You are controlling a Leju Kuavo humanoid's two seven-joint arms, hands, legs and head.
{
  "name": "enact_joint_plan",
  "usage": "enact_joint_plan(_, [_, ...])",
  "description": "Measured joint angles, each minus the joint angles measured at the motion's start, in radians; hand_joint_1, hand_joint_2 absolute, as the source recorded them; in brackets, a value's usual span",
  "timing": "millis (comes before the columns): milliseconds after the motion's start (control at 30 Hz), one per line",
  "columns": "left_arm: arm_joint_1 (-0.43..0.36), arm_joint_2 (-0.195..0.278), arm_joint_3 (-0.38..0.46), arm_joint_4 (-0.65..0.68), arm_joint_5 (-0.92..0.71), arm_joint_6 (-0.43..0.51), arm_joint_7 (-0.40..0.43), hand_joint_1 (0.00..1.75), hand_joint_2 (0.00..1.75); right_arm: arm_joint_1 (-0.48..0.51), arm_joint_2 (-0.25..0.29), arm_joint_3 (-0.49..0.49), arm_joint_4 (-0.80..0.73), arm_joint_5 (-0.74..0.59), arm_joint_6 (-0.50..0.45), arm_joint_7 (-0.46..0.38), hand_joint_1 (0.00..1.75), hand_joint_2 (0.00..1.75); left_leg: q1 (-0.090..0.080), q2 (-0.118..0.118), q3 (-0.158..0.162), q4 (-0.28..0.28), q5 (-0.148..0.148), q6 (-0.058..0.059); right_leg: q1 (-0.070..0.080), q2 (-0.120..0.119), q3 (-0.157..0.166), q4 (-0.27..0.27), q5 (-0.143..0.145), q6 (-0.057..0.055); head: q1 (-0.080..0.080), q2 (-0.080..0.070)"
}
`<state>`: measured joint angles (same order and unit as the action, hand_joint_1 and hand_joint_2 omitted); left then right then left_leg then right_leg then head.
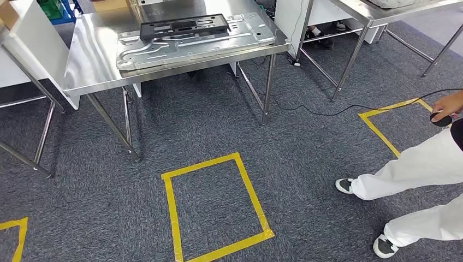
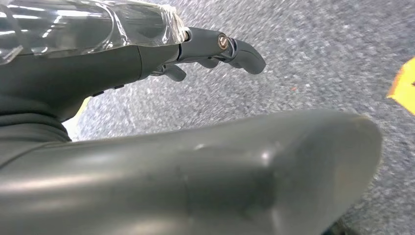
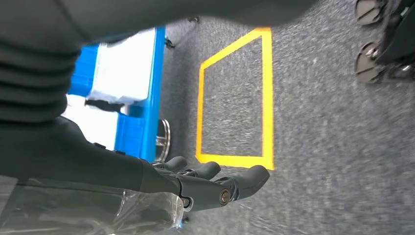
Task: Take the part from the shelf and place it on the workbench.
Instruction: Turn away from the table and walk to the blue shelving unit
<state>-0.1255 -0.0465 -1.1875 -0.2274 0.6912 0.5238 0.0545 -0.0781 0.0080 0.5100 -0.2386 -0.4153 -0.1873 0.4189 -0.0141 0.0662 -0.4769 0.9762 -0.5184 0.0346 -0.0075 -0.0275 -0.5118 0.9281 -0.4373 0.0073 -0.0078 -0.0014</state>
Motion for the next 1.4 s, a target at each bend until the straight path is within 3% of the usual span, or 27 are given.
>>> enact_joint_plan(33, [0.001, 0.0, 0.0, 0.0, 0.0, 0.0, 0.0, 0.0, 0.0, -0.001, 0.001, 0.0, 0.0, 0.0, -0.001, 0.0, 0.0, 0.0, 0.004, -0.026, -0.03, 0.066, -0.039, -0.006, -0.001, 0.009, -0.006, 0.0, 0.005, -0.005, -0.001, 0.0])
enact_joint_plan(100, [0.006, 0.0, 0.0, 0.0, 0.0, 0.0, 0.001, 0.0, 0.0, -0.002, 0.0, 0.0, 0.0, -0.001, -0.002, 0.0, 0.0, 0.0, 0.01, -0.051, -0.096, 0.214, -0.107, -0.012, 0.0, 0.032, -0.02, 0.001, 0.014, -0.008, -0.002, 0.0])
enact_joint_plan(133, [0.008, 0.0, 0.0, 0.0, 0.0, 0.0, 0.001, 0.0, 0.0, -0.002, 0.0, 0.0, 0.0, -0.001, -0.002, 0.0, 0.0, 0.0, 0.011, -0.054, -0.114, 0.253, -0.116, -0.012, 0.0, 0.045, -0.025, 0.001, 0.018, -0.008, -0.002, 0.0])
enact_joint_plan(167, [0.009, 0.0, 0.0, 0.0, 0.0, 0.0, 0.001, 0.0, 0.0, -0.001, 0.001, 0.0, 0.0, -0.002, -0.002, 0.0, 0.0, 0.0, 0.011, -0.056, -0.112, 0.251, -0.103, -0.011, 0.0, 0.058, -0.029, 0.001, 0.022, -0.006, -0.002, 0.0])
enact_joint_plan(233, [0.008, 0.0, 0.0, 0.0, 0.0, -0.001, 0.001, 0.0, 0.0, 0.0, 0.001, 0.0, 0.001, -0.002, -0.002, 0.0, 0.0, 0.0, 0.012, -0.074, -0.053, 0.131, -0.034, -0.003, 0.0, 0.084, -0.034, 0.002, 0.029, -0.002, -0.002, 0.0])
enact_joint_plan(300, [0.006, 0.001, 0.0, 0.0, 0.0, -0.002, 0.002, 0.0, 0.0, -0.001, 0.002, 0.0, 0.001, -0.003, -0.002, 0.0, 0.0, 0.0, 0.011, -0.122, 0.013, -0.013, 0.025, 0.008, 0.003, 0.105, -0.04, 0.005, 0.036, 0.005, -0.002, 0.0])
enact_joint_plan(367, [0.005, 0.002, 0.0, 0.0, 0.0, -0.006, 0.005, 0.0, 0.0, -0.002, 0.003, 0.0, 0.001, -0.006, -0.002, 0.0, 0.0, 0.0, 0.009, -0.144, 0.03, -0.064, 0.04, 0.016, 0.005, 0.125, -0.049, 0.007, 0.043, 0.015, -0.001, 0.0])
enact_joint_plan(433, [0.005, 0.001, 0.0, 0.0, -0.002, -0.01, 0.006, 0.0, 0.0, 0.002, 0.002, 0.0, 0.002, -0.009, -0.003, 0.0, 0.0, 0.0, 0.011, -0.123, 0.027, -0.066, 0.048, 0.024, 0.004, 0.139, -0.06, 0.011, 0.048, 0.026, -0.002, 0.0])
enact_joint_plan(467, [0.003, 0.001, 0.0, 0.0, -0.004, -0.011, 0.007, 0.0, 0.0, 0.003, 0.001, 0.0, 0.002, -0.011, -0.003, 0.0, 0.0, 0.0, 0.012, -0.112, 0.026, -0.068, 0.053, 0.03, 0.004, 0.127, -0.068, 0.025, 0.038, 0.031, -0.001, 0.0])
enact_joint_plan(533, [0.002, 0.0, -0.001, 0.0, -0.008, -0.012, 0.007, 0.0, 0.0, 0.003, 0.0, 0.0, 0.003, -0.012, -0.004, 0.0, 0.0, 0.0, 0.014, -0.086, 0.024, -0.071, 0.061, 0.039, 0.003, 0.079, -0.111, 0.119, -0.023, 0.041, 0.001, 0.0])
enact_joint_plan(600, [0.005, 0.0, -0.001, 0.0, -0.01, -0.013, 0.007, 0.0, 0.0, 0.001, 0.001, 0.0, 0.003, -0.012, -0.005, 0.0, 0.0, 0.0, 0.013, -0.056, 0.018, -0.071, 0.063, 0.043, 0.0, 0.045, -0.173, 0.266, -0.098, 0.051, 0.003, 0.0])
enact_joint_plan(633, [0.007, 0.0, -0.001, 0.0, -0.01, -0.013, 0.007, 0.0, 0.0, 0.002, 0.001, 0.0, 0.003, -0.012, -0.005, 0.0, 0.0, 0.0, 0.012, -0.041, 0.016, -0.07, 0.064, 0.043, -0.002, 0.04, -0.191, 0.314, -0.114, 0.054, 0.003, 0.0])
enact_joint_plan(667, [0.008, 0.0, -0.001, 0.0, -0.011, -0.013, 0.007, 0.0, 0.0, 0.002, 0.001, 0.0, 0.003, -0.012, -0.005, 0.0, 0.0, 0.0, 0.012, -0.028, 0.015, -0.07, 0.064, 0.043, -0.003, 0.036, -0.188, 0.322, -0.111, 0.056, 0.003, 0.0])
enact_joint_plan(700, [0.007, 0.0, -0.001, 0.0, -0.011, -0.013, 0.007, 0.0, 0.0, 0.003, 0.001, 0.0, 0.003, -0.012, -0.005, 0.0, 0.0, 0.0, 0.012, -0.015, 0.015, -0.07, 0.063, 0.042, -0.005, 0.031, -0.163, 0.286, -0.09, 0.057, 0.003, 0.0])
enact_joint_plan(800, [0.005, 0.0, -0.001, 0.0, -0.01, -0.013, 0.008, 0.0, 0.0, 0.001, 0.0, 0.0, 0.003, -0.012, -0.004, 0.0, 0.0, 0.0, 0.008, 0.016, 0.02, -0.068, 0.057, 0.031, -0.002, -0.019, -0.036, 0.07, -0.011, 0.051, 0.003, 0.0])
enact_joint_plan(867, [0.004, 0.0, -0.001, 0.0, -0.01, -0.013, 0.008, 0.0, 0.0, 0.0, 0.0, 0.0, 0.003, -0.012, -0.004, 0.0, 0.0, 0.0, 0.002, 0.033, 0.022, -0.065, 0.054, 0.021, 0.003, -0.034, -0.009, 0.012, -0.003, 0.037, 0.001, 0.0])
enact_joint_plan(933, [0.001, 0.0, -0.001, 0.0, -0.01, -0.012, 0.008, 0.0, 0.0, 0.002, 0.001, 0.0, 0.003, -0.012, -0.003, 0.001, 0.0, 0.0, 0.003, 0.044, 0.022, -0.062, 0.05, 0.011, 0.003, -0.016, -0.015, 0.009, 0.001, 0.023, 0.0, 0.0])
enact_joint_plan(1000, [-0.002, 0.0, -0.001, 0.0, -0.011, -0.012, 0.008, 0.0, 0.0, 0.002, 0.001, 0.0, 0.003, -0.012, -0.003, 0.003, 0.0, 0.0, 0.008, 0.012, 0.006, -0.019, 0.018, -0.001, 0.0, 0.001, -0.018, 0.007, 0.006, 0.01, -0.002, 0.0])
enact_joint_plan(1067, [0.0, 0.0, -0.001, 0.0, -0.011, -0.012, 0.008, 0.0, 0.0, 0.0, 0.001, 0.0, 0.003, -0.013, -0.003, 0.003, 0.0, 0.0, 0.014, -0.038, -0.054, 0.112, -0.052, -0.01, -0.002, 0.02, -0.025, 0.007, 0.011, -0.001, -0.004, 0.0])
enact_joint_plan(1133, [0.006, 0.0, -0.001, 0.0, -0.011, -0.012, 0.012, 0.0, 0.0, 0.0, 0.001, 0.0, 0.003, -0.013, -0.002, 0.003, 0.0, 0.0, 0.016, -0.054, -0.118, 0.246, -0.099, -0.014, -0.001, 0.046, -0.031, 0.007, 0.016, -0.006, -0.004, 0.0])
enact_joint_plan(1167, [0.008, 0.0, -0.002, 0.0, -0.011, -0.012, 0.013, 0.0, 0.0, 0.0, 0.001, 0.0, 0.003, -0.013, -0.002, 0.003, 0.0, 0.0, 0.016, -0.056, -0.129, 0.264, -0.094, -0.013, 0.0, 0.06, -0.033, 0.007, 0.019, -0.006, -0.004, 0.0])
enact_joint_plan(1200, [0.009, 0.0, -0.002, 0.0, -0.011, -0.012, 0.014, 0.0, 0.0, 0.001, 0.001, 0.0, 0.003, -0.014, -0.002, 0.003, 0.0, 0.0, 0.016, -0.059, -0.12, 0.24, -0.068, -0.01, 0.0, 0.074, -0.034, 0.007, 0.021, -0.005, -0.004, 0.0])
enact_joint_plan(1233, [0.009, 0.0, -0.002, 0.0, -0.012, -0.012, 0.014, 0.0, 0.0, 0.001, 0.001, 0.0, 0.003, -0.014, -0.002, 0.003, 0.0, 0.0, 0.015, -0.067, -0.093, 0.179, -0.03, -0.005, 0.0, 0.087, -0.034, 0.007, 0.023, -0.003, -0.004, 0.0])
enact_joint_plan(1300, [0.006, 0.002, -0.002, 0.0, -0.013, -0.012, 0.015, 0.0, 0.0, 0.0, 0.003, 0.0, 0.003, -0.015, -0.002, 0.003, 0.0, 0.0, 0.014, -0.114, -0.029, 0.028, 0.039, 0.008, 0.002, 0.11, -0.036, 0.009, 0.027, 0.002, -0.004, 0.0])
enact_joint_plan(1367, [0.006, 0.005, -0.002, 0.0, -0.014, -0.012, 0.017, 0.0, 0.0, -0.001, 0.005, 0.0, 0.003, -0.016, -0.002, 0.003, 0.0, 0.0, 0.011, -0.144, -0.001, -0.047, 0.063, 0.013, 0.002, 0.132, -0.045, 0.012, 0.033, 0.01, -0.004, 0.0])
enact_joint_plan(1400, [0.006, 0.005, -0.002, 0.0, -0.015, -0.013, 0.017, 0.0, 0.0, 0.0, 0.006, 0.0, 0.003, -0.017, -0.002, 0.003, 0.0, 0.0, 0.01, -0.138, 0.0, -0.055, 0.065, 0.014, 0.003, 0.143, -0.05, 0.012, 0.036, 0.016, -0.003, 0.0])
